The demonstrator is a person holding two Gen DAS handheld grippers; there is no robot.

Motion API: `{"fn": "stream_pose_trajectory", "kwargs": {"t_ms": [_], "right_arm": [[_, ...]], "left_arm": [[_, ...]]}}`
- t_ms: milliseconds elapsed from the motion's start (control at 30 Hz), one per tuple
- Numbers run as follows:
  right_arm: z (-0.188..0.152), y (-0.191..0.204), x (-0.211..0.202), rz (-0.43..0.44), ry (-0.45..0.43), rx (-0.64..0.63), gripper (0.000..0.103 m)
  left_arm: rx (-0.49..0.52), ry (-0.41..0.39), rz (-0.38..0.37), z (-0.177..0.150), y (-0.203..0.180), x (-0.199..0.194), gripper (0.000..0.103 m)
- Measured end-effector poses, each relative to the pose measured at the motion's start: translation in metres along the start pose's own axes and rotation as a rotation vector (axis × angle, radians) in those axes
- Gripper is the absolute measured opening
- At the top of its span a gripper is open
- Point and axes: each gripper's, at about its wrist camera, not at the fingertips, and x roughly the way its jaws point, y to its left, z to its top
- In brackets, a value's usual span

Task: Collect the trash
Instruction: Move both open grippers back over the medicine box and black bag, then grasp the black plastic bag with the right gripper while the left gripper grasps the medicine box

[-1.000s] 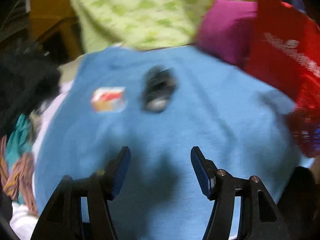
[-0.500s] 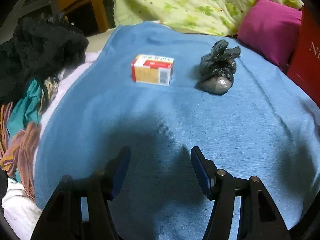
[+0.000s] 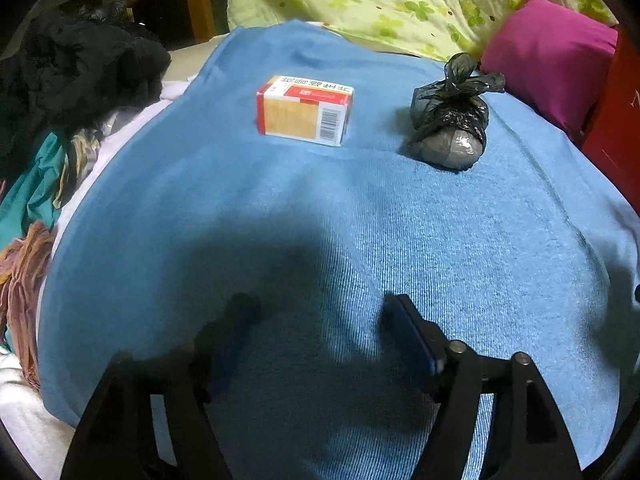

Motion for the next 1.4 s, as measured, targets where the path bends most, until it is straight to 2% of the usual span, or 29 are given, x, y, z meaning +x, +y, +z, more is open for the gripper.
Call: {"fn": "stream_pose_trajectory", "kwargs": {"t_ms": [67,267,433,1000,1233,1400], "right_arm": [[0.0,-0.007,0.009,-0.012,0.046,0.037,0.072],[0.0,-0.008,0.016,-0.028,0.059,0.036,0.072],[0.0,-0.008,0.016,-0.035,0.063,0.034,0.072],[0.007,-0.005,0.016,-0.044,0.077,0.064,0.072],[0.035,0.025,0.009,0.053,-0.011,0.048,0.072],[0.068,0.055,0.03,0.125,-0.021,0.035,0.072]], "left_arm": [[0.001,-0.005,0.009,-0.001,-0.002,0.001,0.08],[-0.002,0.01,0.066,-0.005,-0.001,0.004,0.098],[-0.008,0.028,0.065,-0.006,0.002,0.006,0.102],[-0.035,0.018,0.012,-0.01,0.011,0.007,0.103],[-0.033,0.024,-0.008,-0.008,0.015,0.01,0.103],[-0.033,0.015,-0.012,-0.01,0.014,0.009,0.103]]}}
